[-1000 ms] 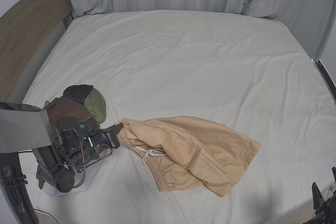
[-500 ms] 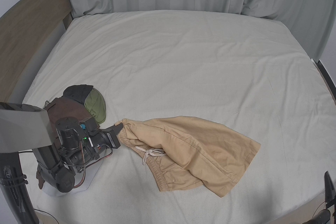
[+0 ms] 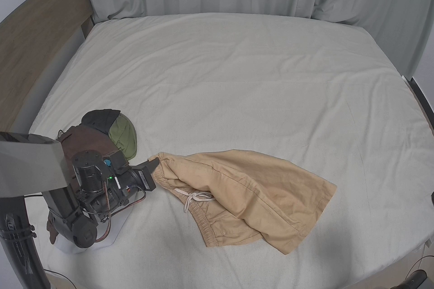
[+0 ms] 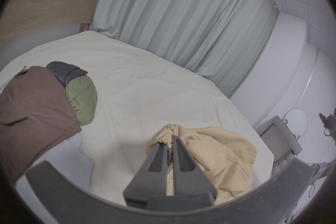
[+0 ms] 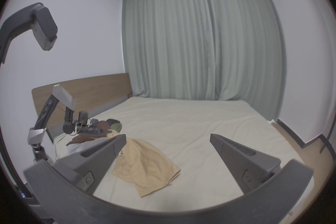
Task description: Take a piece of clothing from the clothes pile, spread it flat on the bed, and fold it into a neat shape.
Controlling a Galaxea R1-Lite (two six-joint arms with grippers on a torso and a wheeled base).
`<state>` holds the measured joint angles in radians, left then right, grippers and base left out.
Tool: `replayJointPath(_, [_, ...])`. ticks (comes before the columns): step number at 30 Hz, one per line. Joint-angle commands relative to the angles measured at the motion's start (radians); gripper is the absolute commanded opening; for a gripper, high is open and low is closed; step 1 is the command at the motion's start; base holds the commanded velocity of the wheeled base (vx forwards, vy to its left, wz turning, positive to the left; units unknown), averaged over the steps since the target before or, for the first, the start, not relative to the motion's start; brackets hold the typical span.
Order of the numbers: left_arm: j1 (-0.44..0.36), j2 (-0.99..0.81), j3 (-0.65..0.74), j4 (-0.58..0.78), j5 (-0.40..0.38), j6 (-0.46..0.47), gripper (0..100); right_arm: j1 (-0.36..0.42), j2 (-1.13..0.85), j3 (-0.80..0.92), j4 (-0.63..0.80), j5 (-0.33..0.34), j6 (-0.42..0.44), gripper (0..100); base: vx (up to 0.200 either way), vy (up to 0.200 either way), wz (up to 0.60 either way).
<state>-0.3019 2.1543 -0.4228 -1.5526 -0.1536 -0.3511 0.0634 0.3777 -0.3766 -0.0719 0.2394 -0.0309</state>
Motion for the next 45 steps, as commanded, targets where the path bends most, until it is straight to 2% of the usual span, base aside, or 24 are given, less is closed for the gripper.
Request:
replayJointPath(1, [-0.002, -0.002, -0.002, -0.003, 0.0, 0.0, 0, 0.012, 0.144, 0.007, -0.009, 0.024, -0.004, 100, 0.0, 0.0, 0.0])
replayJointPath(7, [0.0, 0.004, -0.005, -0.003, 0.0, 0.0, 0, 0.026, 0.178, 0.01, -0.008, 0.035, -0.004, 100, 0.0, 0.0, 0.0])
replayJointPath(13, [-0.002, 0.001, -0.004, -0.004, 0.0, 0.0, 0, 0.099, 0.25, 0.025, -0.009, 0.155, -0.001, 100, 0.0, 0.0, 0.0])
replayJointPath(18, [-0.005, -0.005, -0.004, -0.003, 0.0, 0.0, 0, 0.136, 0.319, 0.039, -0.009, 0.219, -0.014, 100, 0.0, 0.0, 0.0])
replayJointPath(29, [-0.005, -0.007, -0.004, -0.004, 0.0, 0.0, 0, 0.243, 0.497, 0.033, -0.048, 0.29, -0.032, 100, 0.0, 0.0, 0.0])
replayJointPath(32, [-0.005, -0.007, -0.001, -0.004, 0.0, 0.0, 0, 0.248, 0.537, 0.048, -0.112, 0.316, -0.021, 100, 0.0, 0.0, 0.0])
replayJointPath(36, [-0.002, -0.01, 0.002, -0.004, 0.0, 0.0, 0, 0.248, 0.584, 0.05, -0.181, 0.396, 0.022, 100, 0.0, 0.0, 0.0])
replayJointPath(45, [0.001, -0.002, 0.002, -0.004, 0.0, -0.002, 0, 0.246, 0.655, 0.054, -0.215, 0.406, 0.129, 100, 0.0, 0.0, 0.0])
